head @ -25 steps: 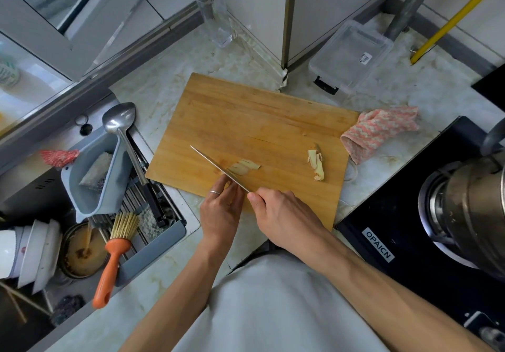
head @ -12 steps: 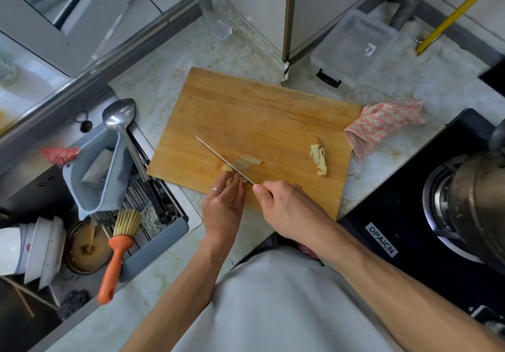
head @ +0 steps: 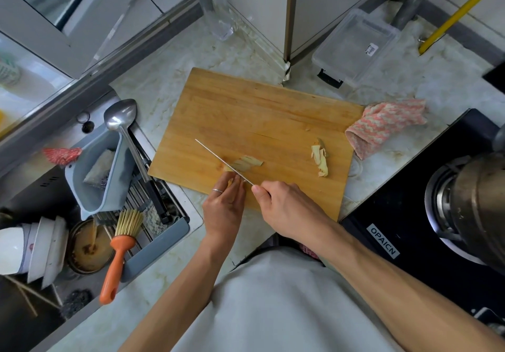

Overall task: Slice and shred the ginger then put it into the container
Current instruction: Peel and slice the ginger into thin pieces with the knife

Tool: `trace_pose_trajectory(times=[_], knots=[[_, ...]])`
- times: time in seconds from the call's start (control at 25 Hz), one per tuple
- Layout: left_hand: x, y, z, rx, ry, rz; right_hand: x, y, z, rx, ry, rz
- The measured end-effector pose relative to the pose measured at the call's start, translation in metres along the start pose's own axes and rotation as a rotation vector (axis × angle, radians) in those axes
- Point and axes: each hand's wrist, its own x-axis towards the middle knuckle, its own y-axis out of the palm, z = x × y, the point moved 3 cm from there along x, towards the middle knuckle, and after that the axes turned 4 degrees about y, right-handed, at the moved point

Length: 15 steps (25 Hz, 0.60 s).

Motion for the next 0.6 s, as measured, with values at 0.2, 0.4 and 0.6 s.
trace_pose_trajectory(times=[0.2, 0.4, 0.6], knots=[[0.001, 0.0, -0.004, 0.014, 0.013, -0.025, 0.01, 0.009, 0.0, -0.008, -0.03, -0.017], [-0.002, 0.002, 0.0, -0.003, -0.039, -0.056, 0.015, 0.001, -0.009, 0.03, -0.047, 0.028], [-0.003, 0.004, 0.001, -0.067, -0.089, -0.052, 0.022, 0.013, -0.011, -0.006, -0.063, -0.026]])
